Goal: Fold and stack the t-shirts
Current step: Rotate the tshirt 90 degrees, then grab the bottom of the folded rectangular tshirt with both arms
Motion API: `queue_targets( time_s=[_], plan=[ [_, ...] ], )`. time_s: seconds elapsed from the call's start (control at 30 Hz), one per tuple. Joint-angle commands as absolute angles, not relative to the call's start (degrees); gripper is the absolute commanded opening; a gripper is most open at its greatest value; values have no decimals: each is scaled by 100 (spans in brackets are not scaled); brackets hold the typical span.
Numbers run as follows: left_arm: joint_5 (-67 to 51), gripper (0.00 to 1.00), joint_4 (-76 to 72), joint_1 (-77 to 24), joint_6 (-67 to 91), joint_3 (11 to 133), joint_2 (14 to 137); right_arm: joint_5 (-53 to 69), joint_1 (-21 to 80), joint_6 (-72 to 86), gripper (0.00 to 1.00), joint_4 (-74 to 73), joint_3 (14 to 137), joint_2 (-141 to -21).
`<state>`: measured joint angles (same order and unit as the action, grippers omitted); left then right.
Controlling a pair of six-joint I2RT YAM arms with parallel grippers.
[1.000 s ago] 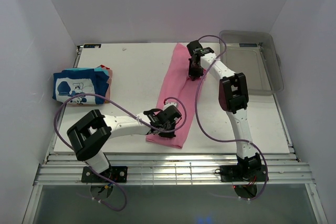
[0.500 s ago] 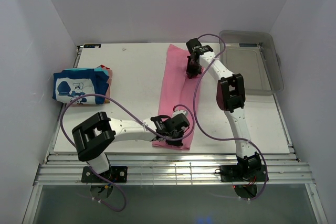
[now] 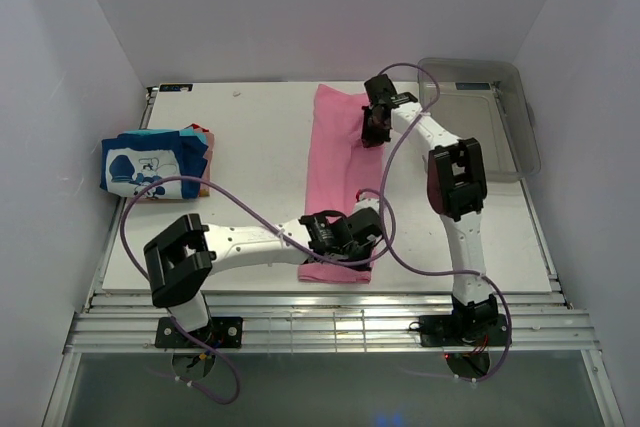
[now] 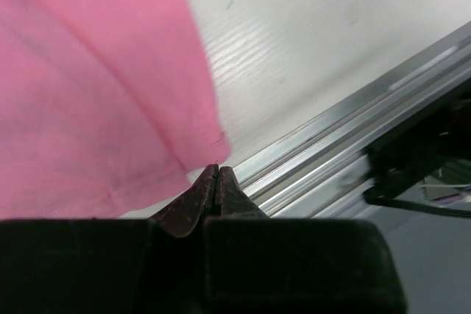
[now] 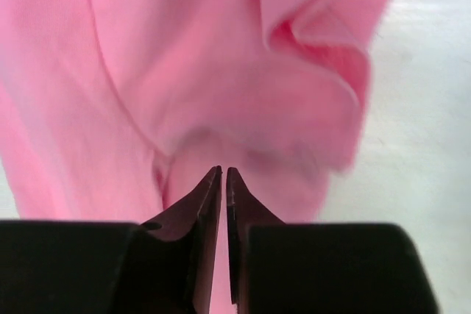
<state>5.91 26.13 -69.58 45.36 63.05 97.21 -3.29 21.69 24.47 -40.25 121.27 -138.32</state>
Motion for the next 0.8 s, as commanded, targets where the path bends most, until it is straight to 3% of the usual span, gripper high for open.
queue_targets(
  time_s=[0.0, 0.07, 0.1, 0.13, 0.2, 0.3, 0.53, 0.77],
  plan=[
    [1412, 8, 2856, -6996, 4052, 7345, 9099, -763, 2162, 2057, 14, -2892, 11278, -11836],
    [1642, 18, 2900, -6996, 3982, 7462, 8817, -922, 2267, 1882, 18, -2874, 10848, -11218],
    [1878, 31, 2926, -6987, 4008, 7436, 8467, -1010, 2337, 1863, 23, -2996, 10419, -10632],
    [1994, 60, 2962, -6987, 4051, 7253, 8281, -1263, 2503, 1863, 27, -3110, 10189, -10339],
    [2345, 81, 3251, -6970, 4366, 6710, 7755, -1432, 2836, 2047, 34, -3574, 9427, -9585],
    [2408, 95, 3804, -6873, 4858, 6058, 7297, -1486, 3460, 2740, 38, -4076, 8154, -8723],
    [1996, 98, 3885, -6777, 5282, 4598, 6803, -1652, 5246, 4788, 45, -4464, 5997, -7875],
    [1776, 98, 3052, -6662, 4949, 4087, 6925, -1810, 6038, 5800, 45, -4772, 5757, -8436]
  ],
)
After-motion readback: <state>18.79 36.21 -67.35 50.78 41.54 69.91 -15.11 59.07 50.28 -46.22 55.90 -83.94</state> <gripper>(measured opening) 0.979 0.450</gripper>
